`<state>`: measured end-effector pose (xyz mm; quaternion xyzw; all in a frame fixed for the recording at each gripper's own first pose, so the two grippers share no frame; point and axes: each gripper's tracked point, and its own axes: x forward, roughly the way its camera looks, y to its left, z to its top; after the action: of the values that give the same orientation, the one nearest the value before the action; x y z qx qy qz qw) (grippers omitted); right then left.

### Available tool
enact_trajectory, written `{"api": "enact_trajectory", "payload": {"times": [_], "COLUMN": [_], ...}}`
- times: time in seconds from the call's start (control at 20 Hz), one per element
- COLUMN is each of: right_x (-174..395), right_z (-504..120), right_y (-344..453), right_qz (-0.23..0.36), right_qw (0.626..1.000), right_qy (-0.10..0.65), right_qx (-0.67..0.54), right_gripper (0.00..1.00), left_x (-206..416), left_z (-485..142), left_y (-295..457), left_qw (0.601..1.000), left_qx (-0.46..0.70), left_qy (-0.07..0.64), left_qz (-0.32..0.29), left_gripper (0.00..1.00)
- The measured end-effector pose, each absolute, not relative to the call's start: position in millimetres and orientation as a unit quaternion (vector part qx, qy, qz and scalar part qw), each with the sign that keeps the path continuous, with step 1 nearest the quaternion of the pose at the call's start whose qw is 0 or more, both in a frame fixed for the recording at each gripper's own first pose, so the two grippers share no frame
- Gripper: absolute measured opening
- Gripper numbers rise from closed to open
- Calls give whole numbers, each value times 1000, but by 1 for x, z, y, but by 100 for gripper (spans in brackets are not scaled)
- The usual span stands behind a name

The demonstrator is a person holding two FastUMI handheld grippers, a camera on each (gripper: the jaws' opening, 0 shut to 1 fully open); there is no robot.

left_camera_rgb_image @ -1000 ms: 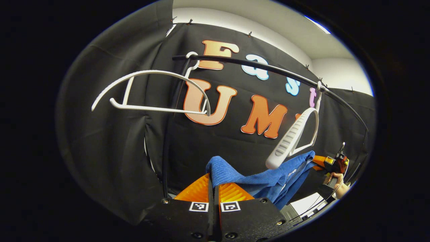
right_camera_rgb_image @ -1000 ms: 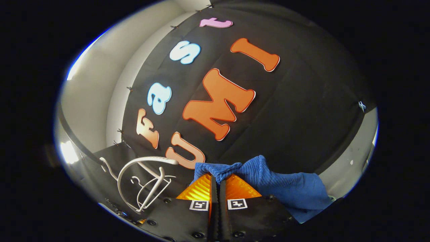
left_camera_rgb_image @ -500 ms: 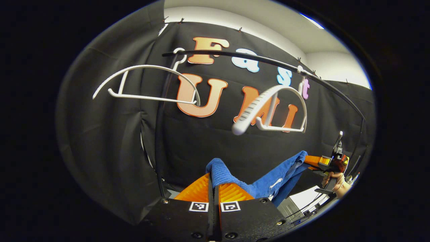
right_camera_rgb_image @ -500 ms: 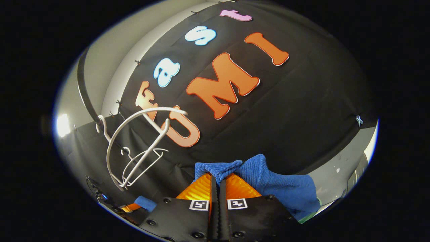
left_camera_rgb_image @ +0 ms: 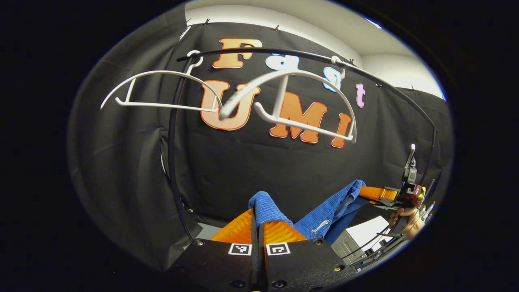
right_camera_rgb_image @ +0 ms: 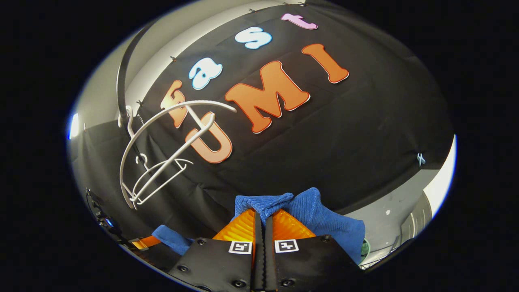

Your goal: Grasp the clothes on the hanger with both hands and then place them into the laundry hamper below.

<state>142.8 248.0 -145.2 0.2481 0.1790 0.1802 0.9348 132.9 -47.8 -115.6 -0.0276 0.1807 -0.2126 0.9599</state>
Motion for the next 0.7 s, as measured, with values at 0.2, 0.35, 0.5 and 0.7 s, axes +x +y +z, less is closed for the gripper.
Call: {"api": "enact_trajectory", "payload": {"times": [0.2, 0.35, 0.5, 0.7], "right_x": [131, 124, 121, 117], "right_z": [-159, -171, -180, -197], "right_y": [248, 247, 246, 248], "right_qz": [180, 182, 185, 189], "right_qw": [938, 941, 943, 944], "right_qy": [197, 207, 212, 226], "right_qx": [221, 197, 177, 152], "right_gripper": [7, 7, 7, 7], "left_x": [123, 115, 110, 108], "left_z": [-137, -147, -158, -175], "left_y": [-69, -92, -114, -142], "left_qw": [954, 950, 946, 940], "left_qx": [-26, -18, -10, -2], "left_qy": [205, 213, 220, 235], "left_qz": [-219, -229, -237, -247], "left_gripper": [0, 0, 0, 0]}}
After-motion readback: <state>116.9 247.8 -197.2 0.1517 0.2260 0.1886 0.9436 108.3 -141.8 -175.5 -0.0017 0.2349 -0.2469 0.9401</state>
